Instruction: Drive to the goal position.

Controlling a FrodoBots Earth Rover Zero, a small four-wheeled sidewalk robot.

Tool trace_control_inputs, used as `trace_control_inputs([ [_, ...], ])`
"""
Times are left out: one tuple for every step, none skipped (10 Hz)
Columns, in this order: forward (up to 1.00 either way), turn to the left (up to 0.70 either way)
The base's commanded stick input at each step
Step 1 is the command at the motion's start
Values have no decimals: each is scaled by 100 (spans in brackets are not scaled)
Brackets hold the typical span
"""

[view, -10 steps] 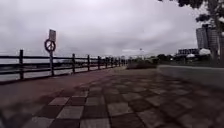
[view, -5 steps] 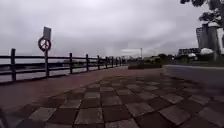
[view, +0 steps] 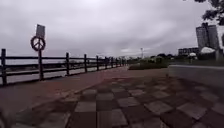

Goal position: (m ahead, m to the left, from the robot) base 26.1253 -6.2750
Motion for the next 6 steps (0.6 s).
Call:
trace_control_inputs([
  [100, 0],
  [100, 0],
  [100, 0],
  [100, 0],
  [100, 0],
  [100, 0],
])
